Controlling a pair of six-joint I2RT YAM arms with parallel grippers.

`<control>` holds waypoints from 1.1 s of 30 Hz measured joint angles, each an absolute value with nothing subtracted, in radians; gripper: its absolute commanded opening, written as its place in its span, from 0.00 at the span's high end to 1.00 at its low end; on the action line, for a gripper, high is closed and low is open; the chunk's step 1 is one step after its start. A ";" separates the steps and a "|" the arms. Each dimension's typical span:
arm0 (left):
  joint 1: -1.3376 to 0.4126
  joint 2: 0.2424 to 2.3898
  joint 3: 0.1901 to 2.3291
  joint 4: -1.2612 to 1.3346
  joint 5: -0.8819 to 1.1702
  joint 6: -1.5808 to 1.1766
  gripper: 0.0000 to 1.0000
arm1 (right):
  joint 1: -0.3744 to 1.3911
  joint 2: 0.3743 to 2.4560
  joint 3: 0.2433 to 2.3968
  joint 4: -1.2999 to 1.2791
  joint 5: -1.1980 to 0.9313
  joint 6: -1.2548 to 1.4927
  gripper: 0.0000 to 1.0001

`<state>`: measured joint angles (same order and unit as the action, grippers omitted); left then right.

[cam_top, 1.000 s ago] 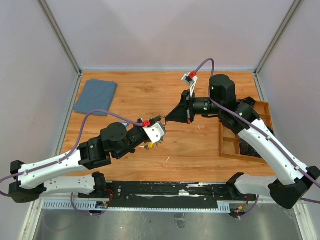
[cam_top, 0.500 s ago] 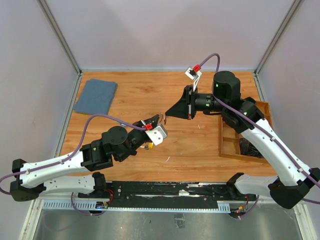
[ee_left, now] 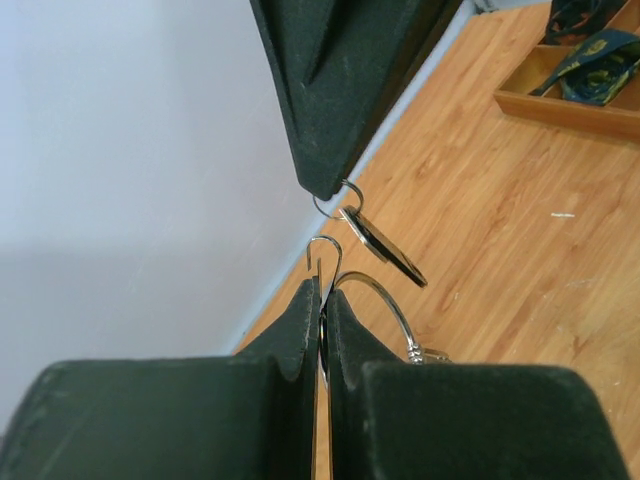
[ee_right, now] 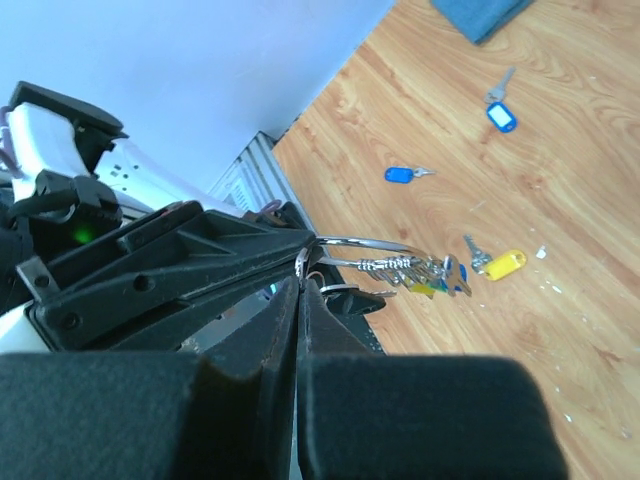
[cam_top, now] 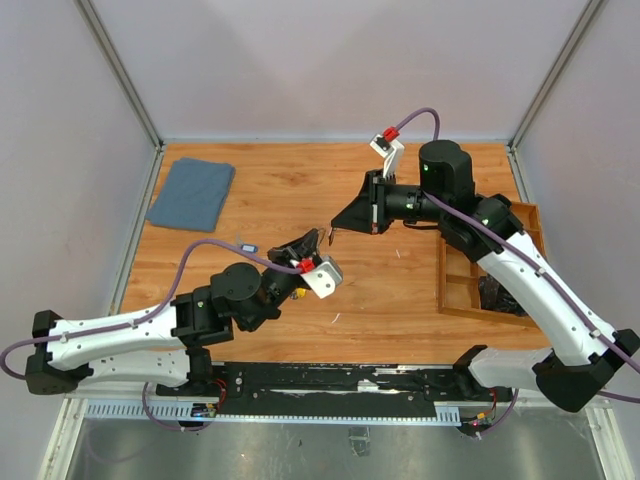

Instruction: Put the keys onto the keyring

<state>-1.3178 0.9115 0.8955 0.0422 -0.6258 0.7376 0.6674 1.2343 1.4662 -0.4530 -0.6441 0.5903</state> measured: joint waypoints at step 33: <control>-1.450 1.316 0.542 1.402 -1.036 1.868 1.00 | 0.733 1.203 1.533 -0.532 -0.496 0.367 0.99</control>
